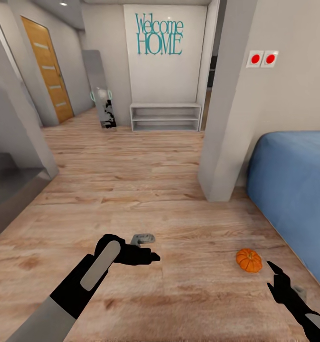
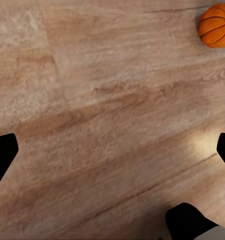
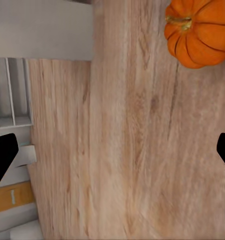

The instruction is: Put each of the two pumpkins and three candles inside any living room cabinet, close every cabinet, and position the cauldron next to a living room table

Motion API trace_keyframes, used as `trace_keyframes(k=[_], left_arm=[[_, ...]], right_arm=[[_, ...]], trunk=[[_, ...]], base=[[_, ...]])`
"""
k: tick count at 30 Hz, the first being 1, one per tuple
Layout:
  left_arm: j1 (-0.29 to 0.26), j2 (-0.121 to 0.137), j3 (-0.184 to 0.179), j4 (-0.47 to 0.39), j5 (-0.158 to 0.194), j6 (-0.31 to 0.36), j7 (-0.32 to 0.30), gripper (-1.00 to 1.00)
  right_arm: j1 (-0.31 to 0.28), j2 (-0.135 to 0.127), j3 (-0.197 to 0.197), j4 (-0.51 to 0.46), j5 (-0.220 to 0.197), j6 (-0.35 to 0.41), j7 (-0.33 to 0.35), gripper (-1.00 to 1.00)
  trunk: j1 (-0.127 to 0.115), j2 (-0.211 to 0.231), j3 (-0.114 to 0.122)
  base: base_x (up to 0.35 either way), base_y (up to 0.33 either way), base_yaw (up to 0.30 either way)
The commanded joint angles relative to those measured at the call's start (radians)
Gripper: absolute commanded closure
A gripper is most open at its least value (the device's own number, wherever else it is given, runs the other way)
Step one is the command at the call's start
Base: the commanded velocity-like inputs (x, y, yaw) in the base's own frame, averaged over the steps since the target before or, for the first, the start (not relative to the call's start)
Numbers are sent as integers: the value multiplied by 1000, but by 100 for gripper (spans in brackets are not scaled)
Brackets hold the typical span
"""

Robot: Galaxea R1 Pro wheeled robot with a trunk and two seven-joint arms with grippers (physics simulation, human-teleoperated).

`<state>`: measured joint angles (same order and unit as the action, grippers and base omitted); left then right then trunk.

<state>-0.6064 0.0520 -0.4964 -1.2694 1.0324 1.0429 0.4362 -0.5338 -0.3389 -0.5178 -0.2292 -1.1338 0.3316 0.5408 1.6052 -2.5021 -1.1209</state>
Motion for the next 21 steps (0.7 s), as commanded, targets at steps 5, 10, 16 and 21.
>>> trace_keyframes(k=[5,10,16,21], left_arm=[[-1,1,-3,-2,11,0,10,-100],[-1,1,-2,-2,11,0,10,-100],[-1,1,-1,-2,11,0,10,-100],[-1,1,-1,-2,11,0,10,-100]], right_arm=[[-1,0,-4,1,-8,9,-1,-100],[0,0,-4,0,-8,9,-2,-100],[0,0,-4,0,-8,9,-2,-100],[-1,0,-14,-6,-8,10,-2,-100]], trunk=[[2,-2,-20],[4,-3,-39],[7,-4,-63],[9,-5,-82]], base=[[0,0,-33],[0,0,-7],[0,0,-1],[0,0,0]])
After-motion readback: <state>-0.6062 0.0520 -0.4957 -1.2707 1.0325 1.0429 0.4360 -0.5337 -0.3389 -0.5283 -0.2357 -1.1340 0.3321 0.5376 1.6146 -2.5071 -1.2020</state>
